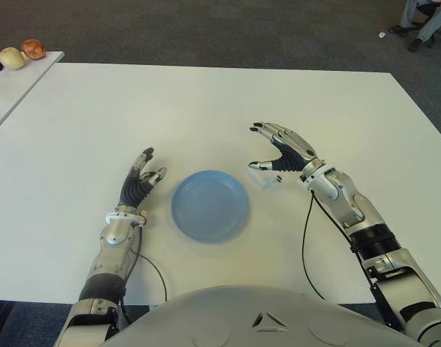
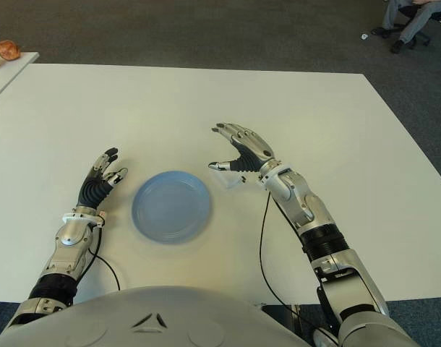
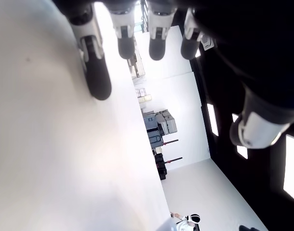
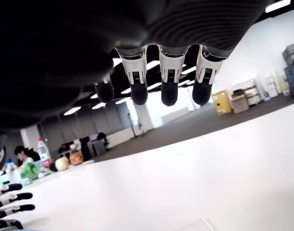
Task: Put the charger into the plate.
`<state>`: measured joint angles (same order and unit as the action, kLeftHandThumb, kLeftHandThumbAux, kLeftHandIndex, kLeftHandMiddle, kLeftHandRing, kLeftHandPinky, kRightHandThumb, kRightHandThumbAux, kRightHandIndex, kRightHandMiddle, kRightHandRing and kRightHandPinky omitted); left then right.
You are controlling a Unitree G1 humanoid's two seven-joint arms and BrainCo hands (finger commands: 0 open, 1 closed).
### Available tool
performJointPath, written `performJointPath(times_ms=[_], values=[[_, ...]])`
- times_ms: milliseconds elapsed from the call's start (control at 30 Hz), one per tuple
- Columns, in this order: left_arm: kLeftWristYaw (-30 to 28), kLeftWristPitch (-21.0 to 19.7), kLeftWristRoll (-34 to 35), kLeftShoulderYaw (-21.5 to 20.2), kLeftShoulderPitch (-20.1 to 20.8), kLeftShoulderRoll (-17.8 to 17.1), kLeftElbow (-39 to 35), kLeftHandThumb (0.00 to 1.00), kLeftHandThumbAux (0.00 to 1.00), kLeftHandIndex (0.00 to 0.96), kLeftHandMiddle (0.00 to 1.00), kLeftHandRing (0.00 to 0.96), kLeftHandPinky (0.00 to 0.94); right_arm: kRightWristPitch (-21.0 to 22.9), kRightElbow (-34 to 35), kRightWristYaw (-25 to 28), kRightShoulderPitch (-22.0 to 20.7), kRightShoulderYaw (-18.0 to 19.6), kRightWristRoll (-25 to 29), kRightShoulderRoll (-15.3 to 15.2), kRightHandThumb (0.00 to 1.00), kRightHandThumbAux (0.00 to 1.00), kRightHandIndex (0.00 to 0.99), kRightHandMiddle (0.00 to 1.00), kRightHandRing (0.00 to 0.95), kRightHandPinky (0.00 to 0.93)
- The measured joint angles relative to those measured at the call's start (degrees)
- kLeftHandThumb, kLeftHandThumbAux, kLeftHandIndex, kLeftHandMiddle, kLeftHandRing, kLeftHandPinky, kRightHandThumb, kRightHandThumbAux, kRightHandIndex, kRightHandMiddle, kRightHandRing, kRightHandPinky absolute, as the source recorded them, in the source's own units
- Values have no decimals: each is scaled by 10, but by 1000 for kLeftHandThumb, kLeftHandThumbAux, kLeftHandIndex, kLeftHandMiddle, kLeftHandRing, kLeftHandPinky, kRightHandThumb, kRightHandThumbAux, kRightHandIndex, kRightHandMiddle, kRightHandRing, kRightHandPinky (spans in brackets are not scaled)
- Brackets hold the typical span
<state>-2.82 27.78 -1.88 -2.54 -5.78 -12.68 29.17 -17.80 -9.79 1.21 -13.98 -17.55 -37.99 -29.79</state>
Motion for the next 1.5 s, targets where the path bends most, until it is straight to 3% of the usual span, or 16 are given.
performJointPath(times_ms=[300,433,667,833,1233,1500], values=[[1,11,-3,2,6,0,12,0,511,110,86,70,65,121,88,2,50,2,-40,52,245,310,0,0,21,105],[1,16,-3,3,10,0,18,0,511,107,86,73,69,171,114,-7,81,-5,-68,83,276,312,0,0,57,183],[1,20,-3,4,14,0,24,0,515,103,86,75,69,268,168,-26,135,-12,-116,142,288,319,0,0,63,172],[0,20,-2,5,16,0,25,0,527,91,84,73,67,311,191,-36,158,-18,-140,169,285,327,0,0,47,158],[-1,20,3,5,19,1,29,0,548,76,79,66,65,326,185,-121,208,-18,-159,185,313,332,0,0,15,108],[-5,21,8,5,22,1,32,0,547,70,79,66,69,324,183,-147,214,-17,-157,185,316,329,0,0,6,92]])
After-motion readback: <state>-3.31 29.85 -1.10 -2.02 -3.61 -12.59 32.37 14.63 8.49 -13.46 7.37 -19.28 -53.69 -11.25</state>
